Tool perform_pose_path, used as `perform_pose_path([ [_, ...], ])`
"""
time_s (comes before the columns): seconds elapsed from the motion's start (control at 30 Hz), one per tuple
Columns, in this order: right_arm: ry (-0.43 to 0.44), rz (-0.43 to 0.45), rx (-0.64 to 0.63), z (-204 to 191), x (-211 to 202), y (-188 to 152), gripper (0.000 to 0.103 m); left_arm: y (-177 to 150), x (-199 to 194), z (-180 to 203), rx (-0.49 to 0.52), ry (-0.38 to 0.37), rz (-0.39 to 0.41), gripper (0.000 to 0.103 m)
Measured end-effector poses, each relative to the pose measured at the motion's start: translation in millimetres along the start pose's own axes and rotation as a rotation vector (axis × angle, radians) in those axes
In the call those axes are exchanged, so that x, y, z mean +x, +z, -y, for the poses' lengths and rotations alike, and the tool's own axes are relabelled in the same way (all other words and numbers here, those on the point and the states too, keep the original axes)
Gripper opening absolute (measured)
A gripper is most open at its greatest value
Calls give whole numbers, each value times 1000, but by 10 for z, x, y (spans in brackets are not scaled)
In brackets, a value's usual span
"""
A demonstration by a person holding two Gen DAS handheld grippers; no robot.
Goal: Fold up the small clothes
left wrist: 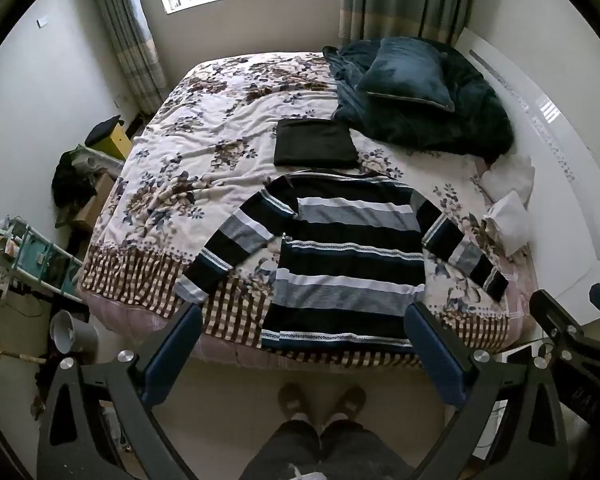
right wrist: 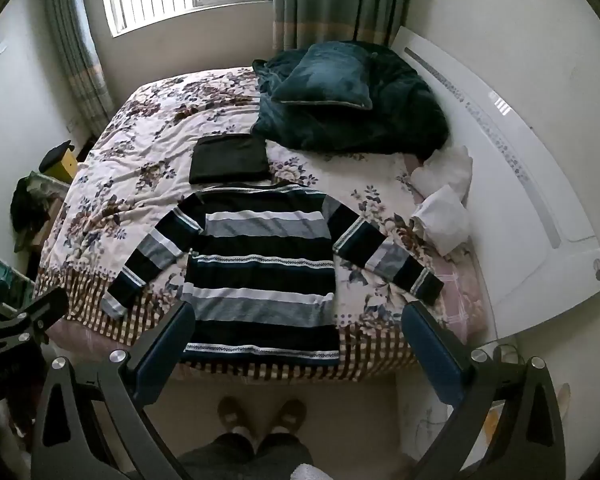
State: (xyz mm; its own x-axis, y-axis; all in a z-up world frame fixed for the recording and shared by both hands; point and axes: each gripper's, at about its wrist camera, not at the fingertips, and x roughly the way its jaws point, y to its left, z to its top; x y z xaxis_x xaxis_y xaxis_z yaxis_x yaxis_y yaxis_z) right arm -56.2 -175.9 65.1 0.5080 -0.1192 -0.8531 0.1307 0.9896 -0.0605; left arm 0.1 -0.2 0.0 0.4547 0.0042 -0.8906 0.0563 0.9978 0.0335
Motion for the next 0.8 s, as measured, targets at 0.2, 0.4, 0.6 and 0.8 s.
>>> perform_pose_path([
  [0.2,2,-1,2,2,-13,12,103,-1,4,11,0,-2,5,103],
  [0.4,1,-1,2,10,-15,20,103,7,-2,7,-4,-6,7,103],
  [0.6,1,1,2,-58,-44,57,103,18,42,32,0,-5,11,103],
  [0.8,4,3,8,-73,-83,50,103,13,-3,-23,-3,-4,13,103],
])
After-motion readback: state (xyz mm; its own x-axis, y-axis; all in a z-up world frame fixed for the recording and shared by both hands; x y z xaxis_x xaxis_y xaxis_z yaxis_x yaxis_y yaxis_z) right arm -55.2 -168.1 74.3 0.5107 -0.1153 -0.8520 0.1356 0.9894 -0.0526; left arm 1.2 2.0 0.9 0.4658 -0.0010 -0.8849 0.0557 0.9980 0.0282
